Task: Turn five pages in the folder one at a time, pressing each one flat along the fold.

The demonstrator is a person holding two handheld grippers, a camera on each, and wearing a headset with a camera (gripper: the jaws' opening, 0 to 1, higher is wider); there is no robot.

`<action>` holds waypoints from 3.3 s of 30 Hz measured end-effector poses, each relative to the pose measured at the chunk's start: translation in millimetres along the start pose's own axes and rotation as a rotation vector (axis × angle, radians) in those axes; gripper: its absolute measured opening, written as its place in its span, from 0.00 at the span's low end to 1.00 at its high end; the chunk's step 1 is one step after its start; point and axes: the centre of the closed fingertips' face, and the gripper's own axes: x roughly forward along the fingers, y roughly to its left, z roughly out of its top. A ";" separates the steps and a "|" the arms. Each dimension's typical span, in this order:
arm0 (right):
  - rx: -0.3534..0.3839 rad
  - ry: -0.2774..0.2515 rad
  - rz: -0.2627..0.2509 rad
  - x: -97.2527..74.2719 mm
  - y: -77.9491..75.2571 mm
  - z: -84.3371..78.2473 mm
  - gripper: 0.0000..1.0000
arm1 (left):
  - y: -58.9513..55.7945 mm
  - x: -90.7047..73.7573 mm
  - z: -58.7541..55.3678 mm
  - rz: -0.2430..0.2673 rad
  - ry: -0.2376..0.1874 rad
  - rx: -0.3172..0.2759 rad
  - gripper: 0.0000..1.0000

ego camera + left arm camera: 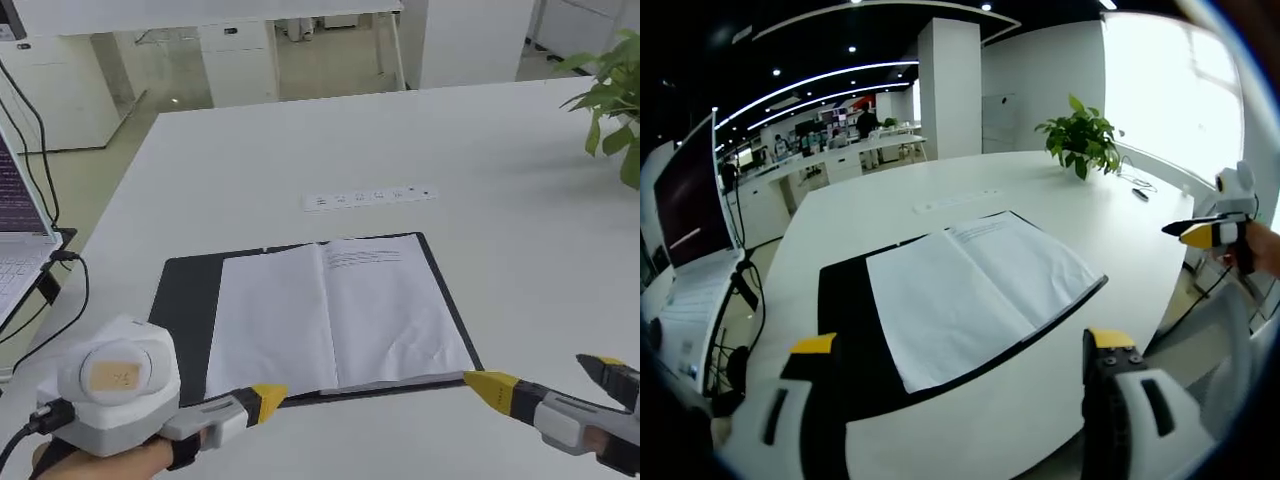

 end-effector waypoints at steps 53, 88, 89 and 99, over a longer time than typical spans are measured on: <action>0.049 -0.064 -0.049 -12.4 6.1 -5.6 0.85 | -146.3 194.0 -13.6 -0.233 0.091 0.218 0.44; 0.076 -0.031 -0.044 -7.3 1.6 -15.3 0.80 | -141.4 197.3 -19.6 -0.181 0.027 0.230 0.06; 0.074 -0.028 -0.043 -6.4 1.5 -15.2 0.80 | -141.1 197.5 -19.7 -0.182 0.028 0.219 0.06; 0.062 -0.002 -0.018 5.4 -5.0 -11.6 0.74 | -143.3 198.5 -18.3 -0.189 0.034 0.019 0.00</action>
